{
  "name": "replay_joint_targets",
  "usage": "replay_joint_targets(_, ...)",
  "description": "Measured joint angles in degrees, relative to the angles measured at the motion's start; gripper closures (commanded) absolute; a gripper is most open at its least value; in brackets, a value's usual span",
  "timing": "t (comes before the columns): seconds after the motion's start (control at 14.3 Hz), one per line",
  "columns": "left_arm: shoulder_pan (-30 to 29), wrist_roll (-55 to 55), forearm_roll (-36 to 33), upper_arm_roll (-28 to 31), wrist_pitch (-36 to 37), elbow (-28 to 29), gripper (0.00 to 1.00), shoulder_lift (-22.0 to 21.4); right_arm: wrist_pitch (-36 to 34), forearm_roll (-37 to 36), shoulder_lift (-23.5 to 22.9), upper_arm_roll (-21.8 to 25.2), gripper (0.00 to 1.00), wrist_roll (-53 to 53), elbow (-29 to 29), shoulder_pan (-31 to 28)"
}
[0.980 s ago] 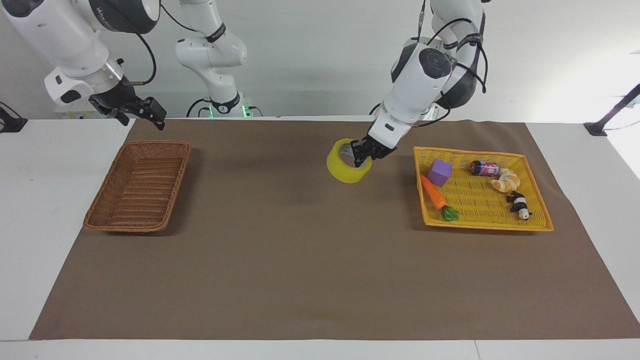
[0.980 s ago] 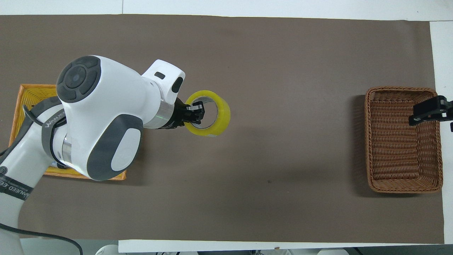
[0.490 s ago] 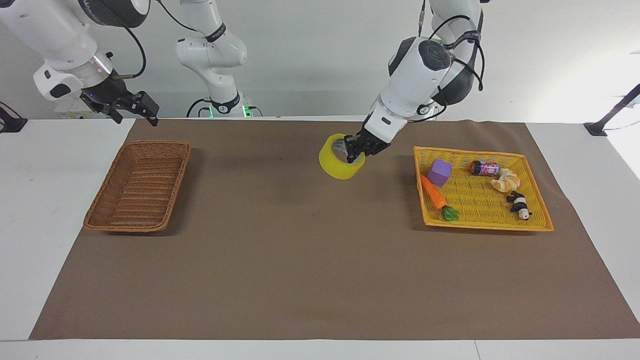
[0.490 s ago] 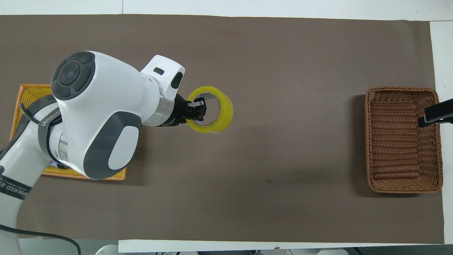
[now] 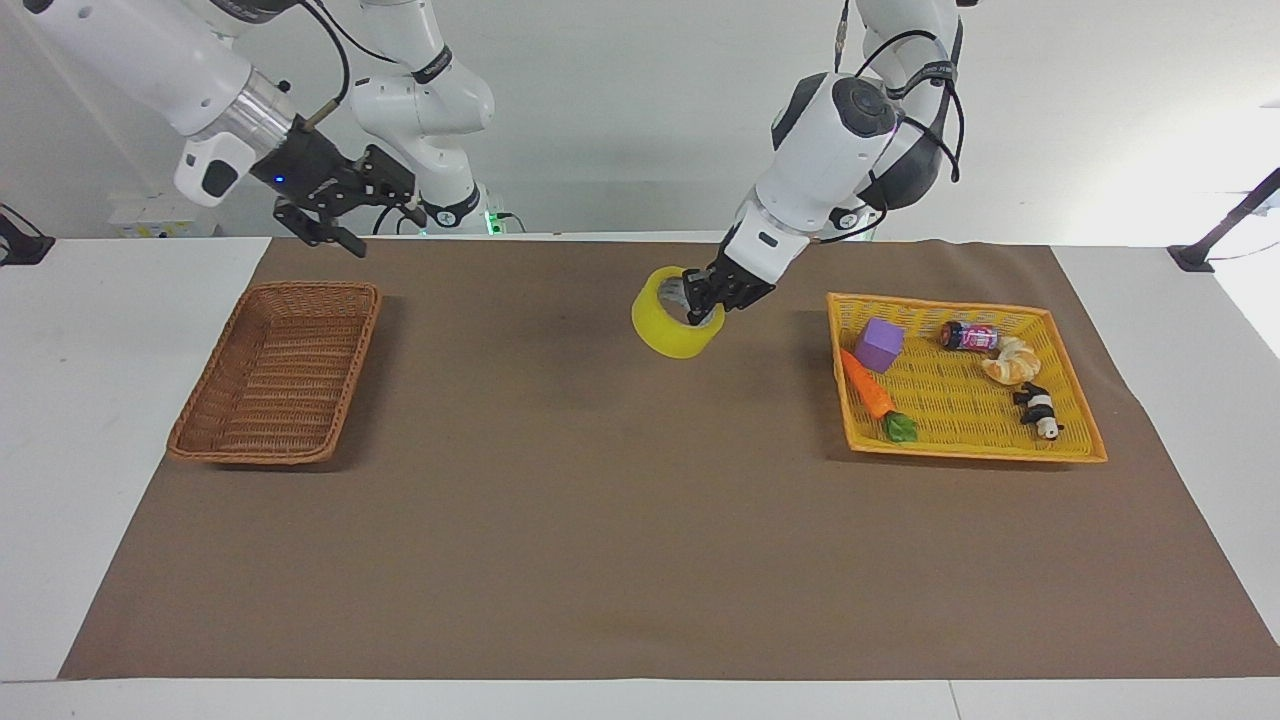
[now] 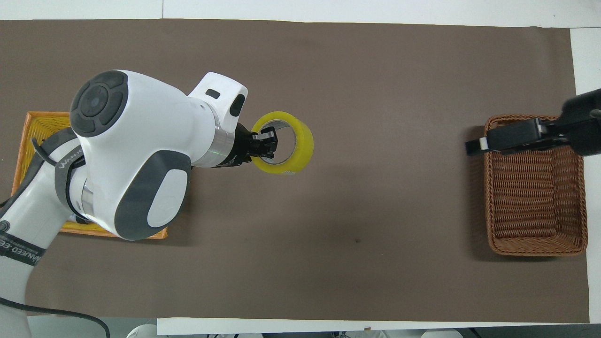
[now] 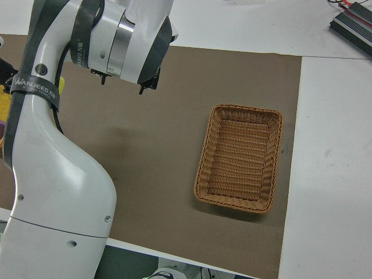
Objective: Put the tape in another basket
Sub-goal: 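Hold the tape with the left gripper while the right gripper reaches it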
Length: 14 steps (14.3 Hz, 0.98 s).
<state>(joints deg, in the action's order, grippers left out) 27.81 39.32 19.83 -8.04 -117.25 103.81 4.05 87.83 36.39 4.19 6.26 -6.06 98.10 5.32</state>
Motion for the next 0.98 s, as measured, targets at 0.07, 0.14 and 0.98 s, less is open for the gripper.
replay_joint_targets(0.07,0.00,0.08,0.00,0.01,0.01,0.00,1.00,0.08,3.10,6.71,-0.34,0.00,0.01,-0.01,2.79,0.97)
replay_joint_targets(0.14,0.00,0.14,0.00,0.01,0.02,0.00,1.00,0.20,6.72,12.91,-0.82,0.01,0.01,-0.10,5.71,2.28)
replay_joint_targets(0.98,0.18,0.23,0.00,0.01,1.35,0.01,1.00,0.66,27.23,37.74,-9.02,-0.16,0.01,-10.11,15.43,16.89)
